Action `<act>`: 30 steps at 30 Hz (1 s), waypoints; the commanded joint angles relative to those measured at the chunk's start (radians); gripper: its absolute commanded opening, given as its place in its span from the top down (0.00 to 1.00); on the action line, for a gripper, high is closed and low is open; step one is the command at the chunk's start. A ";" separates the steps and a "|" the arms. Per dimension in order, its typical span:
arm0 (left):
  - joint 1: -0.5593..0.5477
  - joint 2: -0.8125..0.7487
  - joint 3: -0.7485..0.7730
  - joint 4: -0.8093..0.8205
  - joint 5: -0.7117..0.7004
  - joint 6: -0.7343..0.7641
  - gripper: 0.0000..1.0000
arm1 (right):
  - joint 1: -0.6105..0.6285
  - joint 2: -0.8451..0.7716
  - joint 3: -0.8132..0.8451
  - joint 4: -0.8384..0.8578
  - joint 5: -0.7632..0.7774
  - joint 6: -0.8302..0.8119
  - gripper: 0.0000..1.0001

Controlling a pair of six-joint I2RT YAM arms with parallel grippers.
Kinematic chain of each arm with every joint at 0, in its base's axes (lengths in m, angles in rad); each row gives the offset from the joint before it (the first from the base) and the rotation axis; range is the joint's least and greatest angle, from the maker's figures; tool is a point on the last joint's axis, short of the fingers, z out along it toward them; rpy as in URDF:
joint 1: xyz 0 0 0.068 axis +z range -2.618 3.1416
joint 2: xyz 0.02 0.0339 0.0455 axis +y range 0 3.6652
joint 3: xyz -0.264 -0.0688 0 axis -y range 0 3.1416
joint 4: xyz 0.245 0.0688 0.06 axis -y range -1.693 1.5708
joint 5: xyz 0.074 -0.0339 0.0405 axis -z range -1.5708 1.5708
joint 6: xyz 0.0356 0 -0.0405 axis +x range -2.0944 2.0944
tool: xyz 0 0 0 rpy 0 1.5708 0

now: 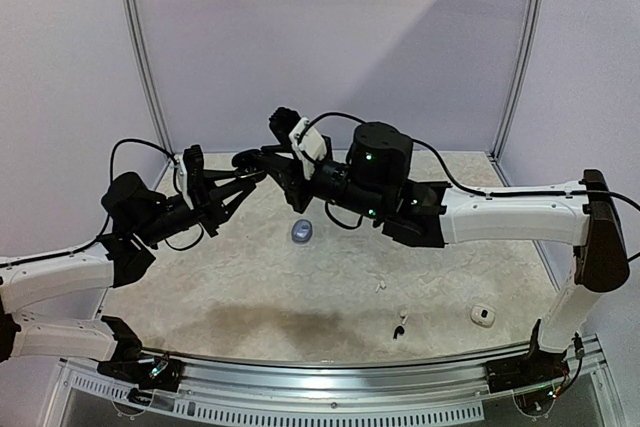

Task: Insert the wireless bluetooth earbuds into the charging case

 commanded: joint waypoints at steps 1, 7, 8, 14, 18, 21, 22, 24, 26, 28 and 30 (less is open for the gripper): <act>-0.010 -0.001 0.006 0.054 -0.025 0.014 1.00 | -0.003 0.035 0.039 -0.097 0.114 -0.033 1.00; -0.012 -0.003 0.005 0.053 -0.029 0.012 1.00 | 0.009 0.052 0.043 -0.065 0.160 -0.076 1.00; -0.012 -0.003 0.004 0.053 -0.028 0.009 1.00 | 0.009 0.054 0.046 -0.063 0.160 -0.077 1.00; -0.012 -0.007 0.002 0.052 -0.040 -0.001 1.00 | 0.011 0.071 0.074 -0.076 0.169 -0.120 1.00; -0.012 -0.006 0.002 0.051 -0.051 -0.006 1.00 | 0.016 0.080 0.096 -0.112 0.184 -0.148 0.94; -0.012 -0.003 0.002 0.051 -0.053 -0.006 1.00 | 0.021 0.094 0.111 -0.130 0.186 -0.157 0.87; -0.012 -0.003 0.004 0.051 -0.053 -0.006 1.00 | 0.023 0.097 0.114 -0.132 0.191 -0.157 0.85; -0.012 -0.003 0.004 0.051 -0.054 -0.006 1.00 | 0.025 0.101 0.114 -0.133 0.199 -0.156 0.83; -0.012 -0.003 0.005 0.050 -0.056 -0.006 1.00 | 0.025 0.102 0.114 -0.132 0.205 -0.152 0.82; -0.012 -0.003 0.005 0.048 -0.059 -0.006 1.00 | 0.025 0.101 0.114 -0.129 0.203 -0.150 0.82; -0.013 -0.002 0.005 0.048 -0.060 -0.007 1.00 | 0.025 0.101 0.114 -0.126 0.204 -0.147 0.82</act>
